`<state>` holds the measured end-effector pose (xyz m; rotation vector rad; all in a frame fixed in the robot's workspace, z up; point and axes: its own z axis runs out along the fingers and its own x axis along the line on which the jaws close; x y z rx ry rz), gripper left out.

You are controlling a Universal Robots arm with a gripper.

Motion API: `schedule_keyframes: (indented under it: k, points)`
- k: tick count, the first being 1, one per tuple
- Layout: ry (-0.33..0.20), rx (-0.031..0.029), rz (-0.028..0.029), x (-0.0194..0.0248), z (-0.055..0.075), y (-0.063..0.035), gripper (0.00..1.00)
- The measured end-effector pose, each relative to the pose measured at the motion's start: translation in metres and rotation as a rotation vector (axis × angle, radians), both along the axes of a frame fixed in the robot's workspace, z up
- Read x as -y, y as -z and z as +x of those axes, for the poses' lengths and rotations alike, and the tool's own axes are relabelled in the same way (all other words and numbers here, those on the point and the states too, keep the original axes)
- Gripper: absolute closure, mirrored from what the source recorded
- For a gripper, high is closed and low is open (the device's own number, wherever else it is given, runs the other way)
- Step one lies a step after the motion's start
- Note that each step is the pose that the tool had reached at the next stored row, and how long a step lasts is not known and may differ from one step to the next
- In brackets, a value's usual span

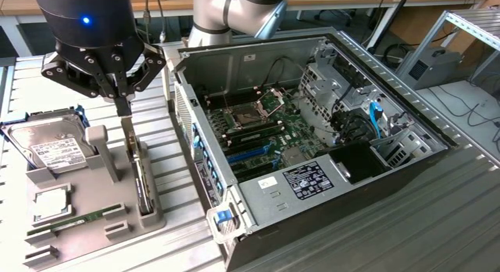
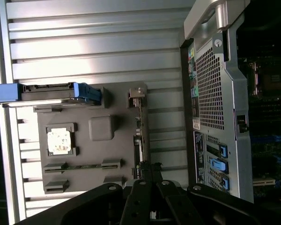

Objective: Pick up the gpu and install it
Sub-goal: 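Pick up the gpu and move the gpu toward the slot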

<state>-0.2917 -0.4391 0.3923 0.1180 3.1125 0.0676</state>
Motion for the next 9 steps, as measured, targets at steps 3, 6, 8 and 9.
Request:
schedule_keyframes:
  k: [3, 6, 8, 9]
  points:
    - [0.000, 0.0000, 0.0000, 0.0000, 0.0000, 0.0000, 0.89]
    - [0.000, 0.0000, 0.0000, 0.0000, 0.0000, 0.0000, 0.83]
    - [0.000, 0.0000, 0.0000, 0.0000, 0.0000, 0.0000, 0.76]
    - [0.000, 0.0000, 0.0000, 0.0000, 0.0000, 0.0000, 0.70]
